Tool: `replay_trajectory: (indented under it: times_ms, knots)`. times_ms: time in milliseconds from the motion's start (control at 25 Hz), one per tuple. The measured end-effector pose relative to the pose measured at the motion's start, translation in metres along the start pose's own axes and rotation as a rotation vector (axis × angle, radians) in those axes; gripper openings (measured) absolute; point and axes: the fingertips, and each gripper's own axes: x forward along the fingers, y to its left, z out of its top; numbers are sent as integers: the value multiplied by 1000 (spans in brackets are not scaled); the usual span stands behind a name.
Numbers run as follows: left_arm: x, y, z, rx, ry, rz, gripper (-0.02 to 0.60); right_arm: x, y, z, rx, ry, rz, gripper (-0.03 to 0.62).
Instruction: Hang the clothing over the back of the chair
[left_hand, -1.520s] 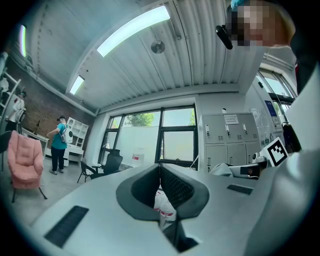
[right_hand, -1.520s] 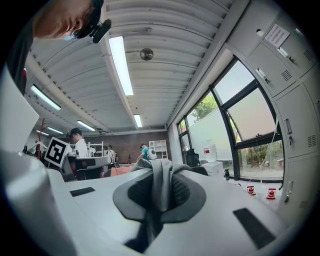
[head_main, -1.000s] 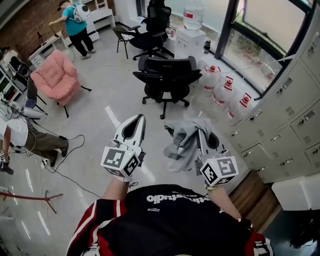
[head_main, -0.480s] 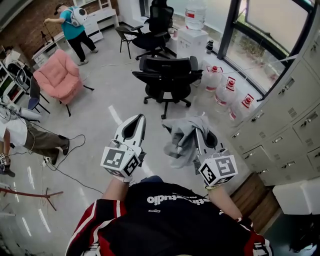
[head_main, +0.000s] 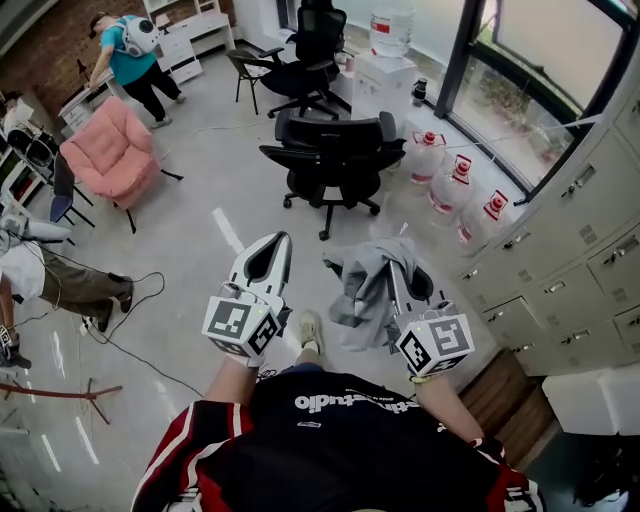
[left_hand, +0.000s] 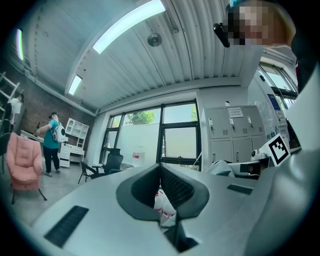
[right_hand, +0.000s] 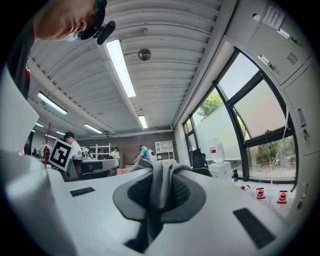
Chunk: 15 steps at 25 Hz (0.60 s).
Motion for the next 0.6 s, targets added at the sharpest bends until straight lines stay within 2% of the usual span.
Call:
replay_trajectory:
  times_ms: [280, 600]
  knots:
    - [60, 53, -11, -17, -1, -10, 24, 72, -25, -6, 0, 11, -3, 25]
    - [141, 125, 3, -16, 2, -15, 24, 173, -56, 1, 3, 22, -6, 25]
